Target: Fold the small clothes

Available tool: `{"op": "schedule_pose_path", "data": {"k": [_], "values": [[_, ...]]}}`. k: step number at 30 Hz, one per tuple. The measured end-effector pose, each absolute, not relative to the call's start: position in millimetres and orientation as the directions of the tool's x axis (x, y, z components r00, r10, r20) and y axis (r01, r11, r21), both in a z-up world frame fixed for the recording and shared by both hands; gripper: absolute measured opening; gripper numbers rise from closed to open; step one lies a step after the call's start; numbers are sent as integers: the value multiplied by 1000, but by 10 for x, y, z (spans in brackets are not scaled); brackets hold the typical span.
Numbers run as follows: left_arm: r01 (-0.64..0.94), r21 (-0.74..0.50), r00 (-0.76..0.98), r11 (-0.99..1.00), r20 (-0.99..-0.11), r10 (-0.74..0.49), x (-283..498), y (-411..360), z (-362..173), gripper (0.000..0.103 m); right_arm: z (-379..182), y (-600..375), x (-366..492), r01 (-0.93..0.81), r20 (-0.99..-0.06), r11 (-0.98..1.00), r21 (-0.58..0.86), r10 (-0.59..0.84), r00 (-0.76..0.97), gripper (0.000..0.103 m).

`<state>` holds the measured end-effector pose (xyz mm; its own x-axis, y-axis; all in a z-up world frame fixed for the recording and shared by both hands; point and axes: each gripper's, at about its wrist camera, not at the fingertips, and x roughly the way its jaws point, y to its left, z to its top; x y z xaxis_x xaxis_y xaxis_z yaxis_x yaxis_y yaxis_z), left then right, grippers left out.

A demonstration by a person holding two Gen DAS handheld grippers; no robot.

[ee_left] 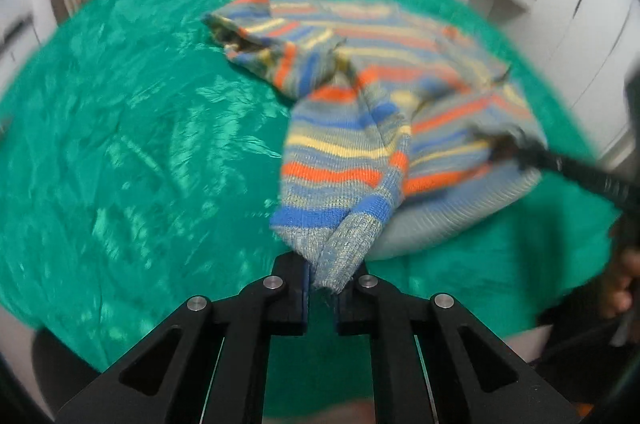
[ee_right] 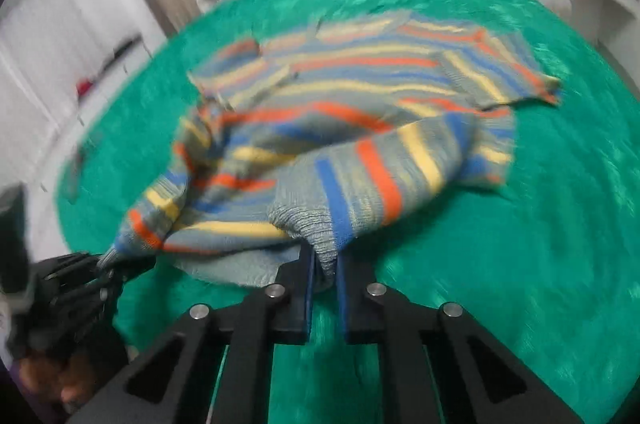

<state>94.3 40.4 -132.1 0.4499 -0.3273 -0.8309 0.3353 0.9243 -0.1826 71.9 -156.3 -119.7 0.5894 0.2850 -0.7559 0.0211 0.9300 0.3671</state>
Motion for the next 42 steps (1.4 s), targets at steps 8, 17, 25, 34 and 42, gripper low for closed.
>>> {"op": "schedule_pose_path", "data": {"k": [8,17,25,34,42], "values": [[301,-266,251,916,-904,-345,681,585,-1753,8,-1641,-1856,3,150,-841,904,400,297,453,22],[163,-203,309,966,-919,-245,627,909,-1806,44,-1573,-2042,-230,236,-860,926,294,148,488,68],[114,-257,369,960,-886,-281,785,1182,-1700,74,-1449,-2112,-120,224,-827,895,386,228,514,72],[230,-236,347,944,-886,-306,884,829,-1779,75,-1259,-2221,-276,222,-824,904,364,202,529,76],[222,-194,313,956,-914,-258,935,823,-1875,5,-1867,-1804,158,224,-892,929,293,181,415,54]]}}
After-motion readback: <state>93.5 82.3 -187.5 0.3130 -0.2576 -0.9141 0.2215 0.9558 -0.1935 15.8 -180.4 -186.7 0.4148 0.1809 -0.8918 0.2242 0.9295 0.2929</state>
